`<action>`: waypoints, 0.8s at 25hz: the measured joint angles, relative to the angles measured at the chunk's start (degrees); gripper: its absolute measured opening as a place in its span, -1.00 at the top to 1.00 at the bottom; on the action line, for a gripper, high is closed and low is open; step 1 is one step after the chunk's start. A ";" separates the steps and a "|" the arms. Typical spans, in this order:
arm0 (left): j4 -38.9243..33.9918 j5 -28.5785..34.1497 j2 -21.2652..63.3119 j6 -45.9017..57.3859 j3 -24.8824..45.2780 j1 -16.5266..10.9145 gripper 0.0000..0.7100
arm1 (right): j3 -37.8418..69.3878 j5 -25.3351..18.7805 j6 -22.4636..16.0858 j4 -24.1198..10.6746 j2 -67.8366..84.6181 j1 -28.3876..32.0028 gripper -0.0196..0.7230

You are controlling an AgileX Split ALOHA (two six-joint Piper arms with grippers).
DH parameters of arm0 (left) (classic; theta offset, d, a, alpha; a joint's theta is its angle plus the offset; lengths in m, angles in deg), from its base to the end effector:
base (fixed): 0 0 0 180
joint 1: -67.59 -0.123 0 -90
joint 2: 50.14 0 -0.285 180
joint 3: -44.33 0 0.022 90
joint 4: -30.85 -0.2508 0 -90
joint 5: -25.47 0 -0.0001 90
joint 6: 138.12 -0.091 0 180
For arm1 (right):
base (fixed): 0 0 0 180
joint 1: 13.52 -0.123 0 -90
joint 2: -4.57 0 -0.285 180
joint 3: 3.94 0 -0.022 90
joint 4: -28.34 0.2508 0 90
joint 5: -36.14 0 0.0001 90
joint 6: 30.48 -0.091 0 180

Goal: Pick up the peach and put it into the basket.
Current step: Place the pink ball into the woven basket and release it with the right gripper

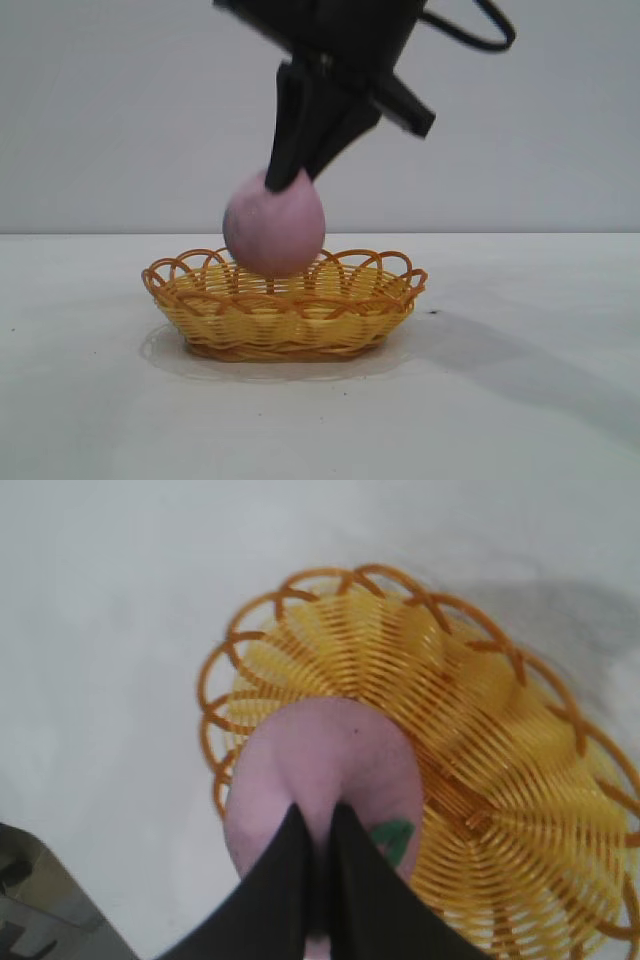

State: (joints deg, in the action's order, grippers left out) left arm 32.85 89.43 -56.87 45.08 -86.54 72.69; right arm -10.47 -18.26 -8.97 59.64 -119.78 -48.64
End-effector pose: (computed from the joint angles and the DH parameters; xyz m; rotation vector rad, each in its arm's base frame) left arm -0.0091 -0.0020 0.2701 0.0377 2.0930 -0.1298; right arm 0.3133 0.2674 0.1801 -1.0152 2.8015 0.7230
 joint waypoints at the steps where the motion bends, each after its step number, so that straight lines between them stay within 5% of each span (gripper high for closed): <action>1: 0.00 0.00 0.00 0.00 0.00 0.00 0.02 | 0.00 0.42 0.00 0.00 -1.07 0.00 0.95; 8: 0.00 0.00 0.00 0.00 0.00 0.00 0.02 | -0.11 2.72 0.00 0.25 -3.64 0.00 0.95; 15: 0.00 0.00 0.00 0.00 0.00 0.00 0.02 | -0.10 1.78 0.11 0.25 -2.79 0.00 0.10; 20: 0.00 0.00 0.00 0.00 0.00 0.00 0.02 | -0.10 1.29 -1.17 -3.22 0.70 0.00 0.04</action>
State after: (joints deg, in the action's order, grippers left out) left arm 32.85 89.43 -56.87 45.08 -86.54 72.69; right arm -10.57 -16.97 -10.14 56.42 -119.08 -48.64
